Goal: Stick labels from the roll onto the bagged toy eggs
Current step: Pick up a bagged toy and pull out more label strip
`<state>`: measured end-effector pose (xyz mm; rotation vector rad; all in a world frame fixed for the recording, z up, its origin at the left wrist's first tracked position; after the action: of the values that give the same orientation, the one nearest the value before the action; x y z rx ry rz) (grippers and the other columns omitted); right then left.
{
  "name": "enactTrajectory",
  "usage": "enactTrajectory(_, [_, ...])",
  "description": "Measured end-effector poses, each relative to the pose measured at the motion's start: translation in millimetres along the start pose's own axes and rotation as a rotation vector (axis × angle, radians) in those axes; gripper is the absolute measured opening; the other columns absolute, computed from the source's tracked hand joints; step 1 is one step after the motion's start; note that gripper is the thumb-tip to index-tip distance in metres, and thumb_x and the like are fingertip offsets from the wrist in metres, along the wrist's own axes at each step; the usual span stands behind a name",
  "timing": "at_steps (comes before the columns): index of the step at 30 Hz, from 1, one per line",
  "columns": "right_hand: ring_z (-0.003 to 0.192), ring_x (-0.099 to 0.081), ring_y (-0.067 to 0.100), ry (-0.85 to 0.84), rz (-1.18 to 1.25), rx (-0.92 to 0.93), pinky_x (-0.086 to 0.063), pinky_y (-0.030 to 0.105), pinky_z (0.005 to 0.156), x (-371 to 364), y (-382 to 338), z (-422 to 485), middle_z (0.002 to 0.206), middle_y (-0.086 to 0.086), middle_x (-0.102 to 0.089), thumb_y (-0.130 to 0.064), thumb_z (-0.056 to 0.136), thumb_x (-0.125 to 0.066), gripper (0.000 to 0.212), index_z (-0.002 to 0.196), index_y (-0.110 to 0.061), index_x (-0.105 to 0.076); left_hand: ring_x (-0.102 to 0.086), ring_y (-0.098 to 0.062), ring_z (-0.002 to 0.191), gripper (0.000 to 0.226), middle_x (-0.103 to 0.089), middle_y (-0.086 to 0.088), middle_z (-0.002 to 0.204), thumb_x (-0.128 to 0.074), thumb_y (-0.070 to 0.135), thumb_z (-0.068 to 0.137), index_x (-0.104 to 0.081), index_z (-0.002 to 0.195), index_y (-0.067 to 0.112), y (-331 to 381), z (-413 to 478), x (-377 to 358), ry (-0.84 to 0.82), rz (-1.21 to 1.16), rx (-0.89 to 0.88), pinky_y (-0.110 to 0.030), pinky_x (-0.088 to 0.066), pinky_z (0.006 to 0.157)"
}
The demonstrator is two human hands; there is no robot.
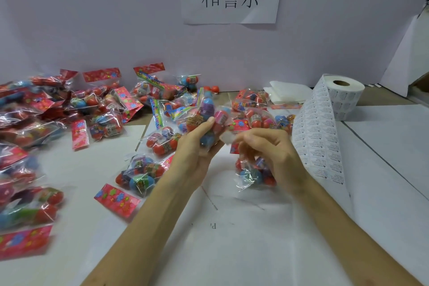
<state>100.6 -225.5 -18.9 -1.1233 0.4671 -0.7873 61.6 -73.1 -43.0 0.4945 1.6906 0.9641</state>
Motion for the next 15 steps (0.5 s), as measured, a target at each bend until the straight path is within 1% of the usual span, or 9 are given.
enactTrajectory(1, [0.067, -0.053, 0.029, -0.01, 0.082, -0.058, -0.047, 0.025, 0.059, -0.3, 3.2, 1.2, 0.072, 0.013, -0.063, -0.039, 0.089, -0.059, 0.033, 0.098, -0.015, -0.081, -0.071, -0.026, 0.112, 0.025, -0.075, -0.015, 0.12, -0.061, 0.016, 0.1, -0.074, 0.118, 0.005, 0.8, 0.0, 0.2, -0.007, -0.009, 0.001, -0.032, -0.059, 0.091])
enactTrajectory(3, [0.06, -0.05, 0.023, -0.012, 0.246, -0.158, -0.047, 0.024, 0.056, 1.1, 10.4, 4.5, 0.073, 0.012, -0.061, -0.036, 0.093, -0.054, 0.037, 0.109, -0.012, -0.078, -0.072, -0.023, 0.108, 0.021, -0.077, -0.011, 0.113, -0.06, 0.017, 0.1, -0.08, 0.102, 0.01, 0.3, -0.8, -3.0, -0.029, -0.021, 0.007, -0.033, -0.058, 0.092])
enactTrajectory(4, [0.057, -0.048, 0.019, -0.005, 0.29, -0.188, -0.045, 0.025, 0.055, 2.4, 13.4, 5.8, 0.072, 0.011, -0.061, -0.035, 0.094, -0.051, 0.038, 0.11, -0.012, -0.077, -0.072, -0.022, 0.108, 0.021, -0.077, -0.01, 0.112, -0.06, 0.018, 0.101, -0.079, 0.102, 0.011, -0.6, -1.7, -5.9, -0.047, -0.02, 0.009, -0.033, -0.058, 0.093])
enactTrajectory(6, [0.053, -0.047, 0.016, 0.001, 0.327, -0.209, -0.04, 0.029, 0.054, 3.7, 16.6, 7.9, 0.07, 0.008, -0.06, -0.034, 0.094, -0.048, 0.038, 0.108, -0.017, -0.079, -0.071, -0.023, 0.11, 0.021, -0.076, -0.011, 0.114, -0.059, 0.019, 0.1, -0.076, 0.107, 0.009, -2.2, -3.5, -10.1, -0.081, -0.01, 0.012, -0.035, -0.056, 0.098])
enactTrajectory(9, [0.051, -0.046, 0.014, 0.001, 0.311, -0.194, -0.039, 0.028, 0.053, 3.8, 17.5, 9.1, 0.068, 0.005, -0.06, -0.034, 0.094, -0.048, 0.036, 0.105, -0.023, -0.08, -0.07, -0.027, 0.117, 0.024, -0.075, -0.014, 0.121, -0.058, 0.02, 0.101, -0.075, 0.112, 0.007, -3.2, -5.0, -12.8, -0.109, 0.014, 0.016, -0.036, -0.053, 0.103])
enactTrajectory(13, [0.052, -0.045, 0.014, 0.003, 0.316, -0.192, -0.039, 0.025, 0.052, 4.3, 18.0, 9.6, 0.067, 0.004, -0.058, -0.034, 0.095, -0.048, 0.037, 0.11, -0.018, -0.078, -0.071, -0.027, 0.118, 0.025, -0.074, -0.014, 0.122, -0.057, 0.02, 0.101, -0.081, 0.104, 0.012, -1.2, -6.1, -15.8, -0.153, 0.017, 0.005, -0.031, -0.058, 0.098])
enactTrajectory(15, [0.052, -0.045, 0.014, 0.002, 0.324, -0.195, -0.039, 0.025, 0.052, 4.7, 18.1, 9.8, 0.066, 0.004, -0.058, -0.033, 0.095, -0.047, 0.037, 0.11, -0.019, -0.078, -0.071, -0.026, 0.117, 0.023, -0.074, -0.014, 0.123, -0.06, 0.02, 0.098, -0.079, 0.108, 0.012, -0.5, -6.3, -15.8, -0.164, 0.028, -0.004, -0.028, -0.059, 0.095])
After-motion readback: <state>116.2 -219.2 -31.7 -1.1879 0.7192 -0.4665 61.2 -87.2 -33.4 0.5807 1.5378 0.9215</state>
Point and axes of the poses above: each hand's wrist, its own z-axis towards the middle knuckle, its own x-axis out of the back of the hand, y = z × x, the point moved 5 cm from there along z, towards the middle knuckle
